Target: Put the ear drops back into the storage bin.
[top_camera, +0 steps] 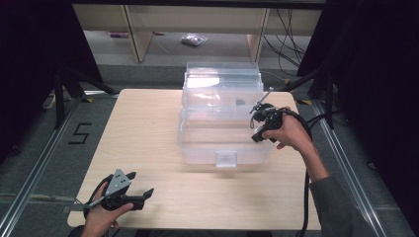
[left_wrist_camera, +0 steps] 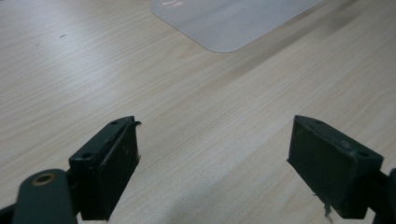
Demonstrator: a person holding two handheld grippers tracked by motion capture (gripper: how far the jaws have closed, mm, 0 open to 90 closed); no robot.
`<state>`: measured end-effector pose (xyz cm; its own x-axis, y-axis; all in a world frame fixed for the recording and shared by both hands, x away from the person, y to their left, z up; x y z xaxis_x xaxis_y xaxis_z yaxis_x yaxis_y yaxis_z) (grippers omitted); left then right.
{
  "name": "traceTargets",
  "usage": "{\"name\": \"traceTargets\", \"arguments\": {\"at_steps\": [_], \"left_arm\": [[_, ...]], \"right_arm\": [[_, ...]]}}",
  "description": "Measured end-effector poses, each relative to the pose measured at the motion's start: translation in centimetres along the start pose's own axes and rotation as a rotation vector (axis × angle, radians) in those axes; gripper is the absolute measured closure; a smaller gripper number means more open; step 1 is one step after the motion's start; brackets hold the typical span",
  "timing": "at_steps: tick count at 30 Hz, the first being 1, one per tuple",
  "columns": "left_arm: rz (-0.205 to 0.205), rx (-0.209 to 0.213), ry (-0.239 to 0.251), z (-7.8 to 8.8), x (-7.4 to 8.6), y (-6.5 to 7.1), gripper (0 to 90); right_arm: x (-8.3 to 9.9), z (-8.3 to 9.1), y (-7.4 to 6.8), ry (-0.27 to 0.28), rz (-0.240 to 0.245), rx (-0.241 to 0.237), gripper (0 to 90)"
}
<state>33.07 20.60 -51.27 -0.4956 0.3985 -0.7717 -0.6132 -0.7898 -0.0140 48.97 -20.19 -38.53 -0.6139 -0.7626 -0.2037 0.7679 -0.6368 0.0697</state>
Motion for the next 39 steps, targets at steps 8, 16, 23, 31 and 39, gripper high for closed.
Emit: {"name": "traceTargets", "arguments": {"at_steps": [8, 16, 23, 31, 39], "left_arm": [[0.0, 0.001, -0.001, 0.0, 0.0, 0.0, 15.5], [0.002, 0.002, 0.003, 0.0, 0.0, 0.0, 15.5], [0.007, 0.0, 0.004, 0.0, 0.0, 0.0, 15.5], [0.004, 0.001, 0.001, 0.0, 0.0, -0.1, 15.5], [0.003, 0.003, 0.005, 0.0, 0.0, 0.0, 15.5]], "right_arm": [[-0.2, -1.7, 1.4, -0.028, -0.053, 0.005, 60.1], [-0.6, -3.6, 1.9, -0.05, -0.062, -0.013, 60.1], [-0.7, -5.4, 2.2, -0.083, -0.076, -0.022, 60.0], [-1.0, -6.4, 2.7, -0.114, -0.092, -0.022, 60.1], [-1.2, -7.3, 2.8, -0.131, -0.092, -0.023, 60.0]]}}
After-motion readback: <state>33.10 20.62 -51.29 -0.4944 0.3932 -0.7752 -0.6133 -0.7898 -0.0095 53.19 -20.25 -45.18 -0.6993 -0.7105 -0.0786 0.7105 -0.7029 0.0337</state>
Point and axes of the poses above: each handheld gripper's, and its own axes: z roughly backward along the jaws, x roughly out of its underside, y roughly to its right, the point moved 4 cm from there along -z, roughly forward along the jaws, and after that the axes turned 7 degrees about -y, right-handed, at the moved point
